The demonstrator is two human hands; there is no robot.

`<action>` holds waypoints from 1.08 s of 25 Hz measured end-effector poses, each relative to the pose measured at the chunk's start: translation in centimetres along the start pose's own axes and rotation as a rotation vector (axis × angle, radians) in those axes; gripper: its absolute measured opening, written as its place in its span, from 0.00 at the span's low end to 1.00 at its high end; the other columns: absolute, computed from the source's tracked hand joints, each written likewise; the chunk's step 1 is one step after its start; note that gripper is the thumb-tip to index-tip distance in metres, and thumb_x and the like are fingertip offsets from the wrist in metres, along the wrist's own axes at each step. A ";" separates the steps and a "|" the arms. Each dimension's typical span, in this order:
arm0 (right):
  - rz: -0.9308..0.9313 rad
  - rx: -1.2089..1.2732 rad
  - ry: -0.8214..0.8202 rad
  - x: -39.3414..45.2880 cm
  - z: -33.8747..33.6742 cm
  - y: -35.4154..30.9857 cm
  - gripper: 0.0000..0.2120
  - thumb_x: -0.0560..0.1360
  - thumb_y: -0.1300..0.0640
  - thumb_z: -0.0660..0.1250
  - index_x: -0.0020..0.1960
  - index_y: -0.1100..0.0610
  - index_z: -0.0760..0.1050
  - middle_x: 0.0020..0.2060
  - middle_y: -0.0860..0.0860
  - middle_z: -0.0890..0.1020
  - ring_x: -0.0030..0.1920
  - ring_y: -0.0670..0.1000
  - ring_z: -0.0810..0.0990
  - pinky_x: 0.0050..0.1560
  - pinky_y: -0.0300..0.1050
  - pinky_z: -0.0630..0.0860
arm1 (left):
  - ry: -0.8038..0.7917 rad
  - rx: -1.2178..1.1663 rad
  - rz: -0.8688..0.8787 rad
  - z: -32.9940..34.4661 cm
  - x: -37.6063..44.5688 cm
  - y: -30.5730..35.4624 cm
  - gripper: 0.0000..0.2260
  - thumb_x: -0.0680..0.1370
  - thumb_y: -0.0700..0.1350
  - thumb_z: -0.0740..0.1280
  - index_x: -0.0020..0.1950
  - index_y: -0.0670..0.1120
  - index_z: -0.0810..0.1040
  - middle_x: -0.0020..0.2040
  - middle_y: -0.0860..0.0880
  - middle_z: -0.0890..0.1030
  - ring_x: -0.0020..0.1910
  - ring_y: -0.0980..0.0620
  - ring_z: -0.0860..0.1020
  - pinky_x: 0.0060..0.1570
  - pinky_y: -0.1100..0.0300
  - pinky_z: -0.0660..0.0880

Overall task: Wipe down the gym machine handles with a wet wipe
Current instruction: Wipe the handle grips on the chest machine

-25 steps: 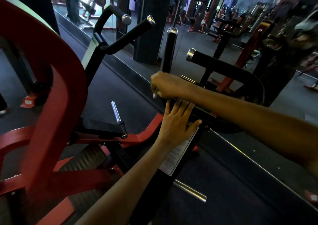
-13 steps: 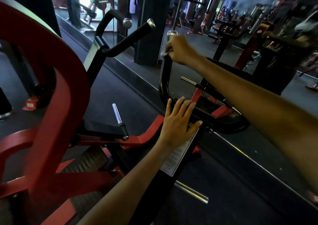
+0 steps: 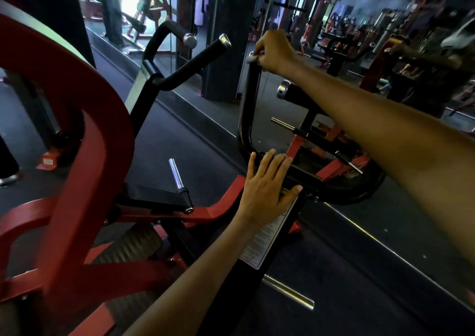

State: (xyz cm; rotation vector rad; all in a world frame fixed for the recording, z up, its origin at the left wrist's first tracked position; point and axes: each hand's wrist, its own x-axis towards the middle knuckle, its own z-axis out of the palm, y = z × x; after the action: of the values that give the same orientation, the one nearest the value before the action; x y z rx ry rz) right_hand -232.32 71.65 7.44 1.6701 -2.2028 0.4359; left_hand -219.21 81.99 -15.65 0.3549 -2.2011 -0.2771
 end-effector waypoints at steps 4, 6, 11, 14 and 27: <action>-0.045 -0.052 -0.058 -0.5 1.7 -0.7 0.09 0.73 0.60 0.70 0.47 0.67 0.79 0.48 0.60 0.81 0.49 0.54 0.81 0.52 0.41 0.75 | -0.024 0.021 0.008 0.0 0.1 -0.3 0.26 0.79 0.60 0.53 0.69 0.44 0.70 0.67 0.48 0.71 0.72 0.47 0.61 0.74 0.47 0.43; -0.076 -0.054 -0.079 -1.5 2.4 -1.2 0.07 0.74 0.61 0.69 0.47 0.65 0.78 0.49 0.58 0.79 0.48 0.51 0.79 0.49 0.38 0.72 | 0.011 0.012 -0.013 0.5 -0.4 -0.1 0.27 0.79 0.60 0.53 0.71 0.44 0.68 0.70 0.47 0.69 0.74 0.47 0.58 0.74 0.47 0.42; -0.172 -0.082 -0.154 -4.4 3.3 -2.0 0.07 0.72 0.61 0.70 0.47 0.65 0.79 0.50 0.57 0.77 0.44 0.51 0.76 0.45 0.38 0.68 | 0.005 0.036 -0.076 1.9 -4.1 0.9 0.41 0.73 0.70 0.56 0.76 0.44 0.54 0.77 0.45 0.54 0.77 0.44 0.48 0.73 0.42 0.38; -0.232 -0.033 -0.227 -6.8 4.0 -2.4 0.08 0.72 0.61 0.70 0.47 0.66 0.80 0.45 0.53 0.75 0.41 0.47 0.73 0.40 0.34 0.67 | -0.032 0.074 -0.046 2.2 -5.7 0.5 0.49 0.67 0.73 0.61 0.78 0.45 0.47 0.77 0.45 0.50 0.77 0.42 0.47 0.73 0.40 0.40; -0.313 0.178 -0.430 -13.6 3.5 -0.9 0.07 0.72 0.65 0.68 0.49 0.62 0.82 0.43 0.50 0.76 0.39 0.41 0.70 0.39 0.23 0.64 | 0.126 -0.269 -0.210 -0.7 -6.5 -4.1 0.29 0.74 0.64 0.60 0.67 0.47 0.64 0.73 0.48 0.57 0.68 0.51 0.62 0.63 0.46 0.69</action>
State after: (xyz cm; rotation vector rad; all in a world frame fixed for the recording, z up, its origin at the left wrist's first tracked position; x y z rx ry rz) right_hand -228.29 81.61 -1.70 2.3439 -2.1663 0.2072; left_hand -214.20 80.36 -21.37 0.4407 -1.9737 -0.6404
